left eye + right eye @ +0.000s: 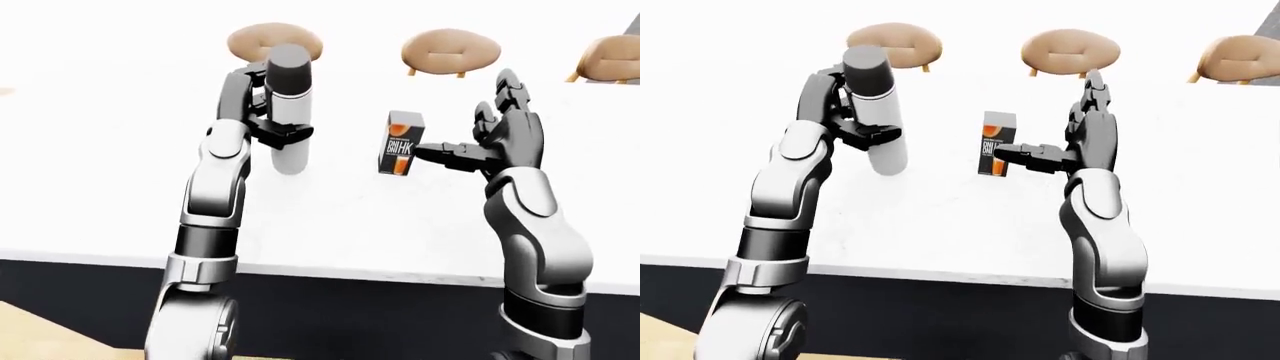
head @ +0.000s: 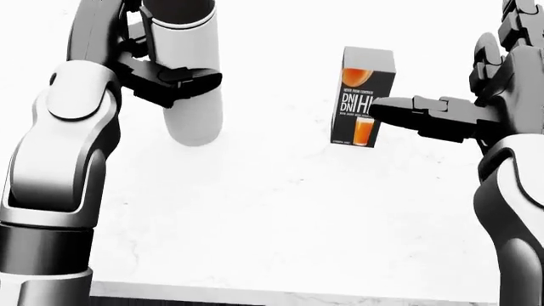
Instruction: Move the drinks to the dining counter.
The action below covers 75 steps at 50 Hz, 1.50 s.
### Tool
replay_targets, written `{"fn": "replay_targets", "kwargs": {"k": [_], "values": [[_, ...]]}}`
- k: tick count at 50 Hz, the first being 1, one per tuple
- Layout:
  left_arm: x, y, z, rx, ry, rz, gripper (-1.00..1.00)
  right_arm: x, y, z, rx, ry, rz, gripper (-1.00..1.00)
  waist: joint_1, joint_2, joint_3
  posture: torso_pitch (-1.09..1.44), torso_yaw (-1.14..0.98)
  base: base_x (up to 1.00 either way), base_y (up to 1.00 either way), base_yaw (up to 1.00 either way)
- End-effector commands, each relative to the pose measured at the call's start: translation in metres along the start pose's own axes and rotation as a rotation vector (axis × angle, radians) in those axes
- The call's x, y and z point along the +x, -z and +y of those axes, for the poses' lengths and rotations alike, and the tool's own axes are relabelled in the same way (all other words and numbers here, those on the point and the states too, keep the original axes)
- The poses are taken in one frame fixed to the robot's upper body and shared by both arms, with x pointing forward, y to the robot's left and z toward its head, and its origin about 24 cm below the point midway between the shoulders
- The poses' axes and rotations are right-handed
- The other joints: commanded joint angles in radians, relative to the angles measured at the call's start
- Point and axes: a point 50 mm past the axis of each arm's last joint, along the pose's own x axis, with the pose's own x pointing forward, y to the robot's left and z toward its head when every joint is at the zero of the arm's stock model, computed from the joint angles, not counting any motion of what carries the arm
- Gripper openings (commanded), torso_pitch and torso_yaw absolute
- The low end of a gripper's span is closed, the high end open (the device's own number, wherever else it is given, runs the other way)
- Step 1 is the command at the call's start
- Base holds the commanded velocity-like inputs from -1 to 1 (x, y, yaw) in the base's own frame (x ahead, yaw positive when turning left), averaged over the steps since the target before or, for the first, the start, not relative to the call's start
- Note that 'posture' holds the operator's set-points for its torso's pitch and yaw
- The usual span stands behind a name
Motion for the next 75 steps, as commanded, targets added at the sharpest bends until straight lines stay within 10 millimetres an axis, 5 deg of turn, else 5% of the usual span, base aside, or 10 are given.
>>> {"fn": "replay_targets", "kwargs": {"k": [1, 12, 28, 75], "values": [[0.0, -0.023, 0.003, 0.004, -0.016, -0.1, -0.62, -0.001, -0.019, 0.0, 0.008, -0.004, -0.093, 1.0, 0.0, -0.001, -0.026, 0.0, 0.0, 0.0, 0.0, 0.0], [0.0, -0.022, 0.003, 0.006, -0.016, -0.1, -0.07, 0.0, -0.016, 0.0, 0.006, -0.001, -0.09, 1.0, 0.001, -0.002, -0.028, 0.0, 0.0, 0.0, 0.0, 0.0], [-0.006, -0.038, 0.006, 0.01, -0.013, -0.126, 0.4, 0.001, -0.016, -0.001, 0.008, 0.002, -0.088, 1.0, 0.0, -0.001, -0.03, 0.0, 0.0, 0.0, 0.0, 0.0], [-0.017, -0.046, 0.014, 0.019, -0.023, -0.149, 0.67, 0.001, -0.017, -0.002, 0.008, 0.003, -0.095, 1.0, -0.002, 0.001, -0.026, 0.0, 0.0, 0.0, 0.0, 0.0]]}}
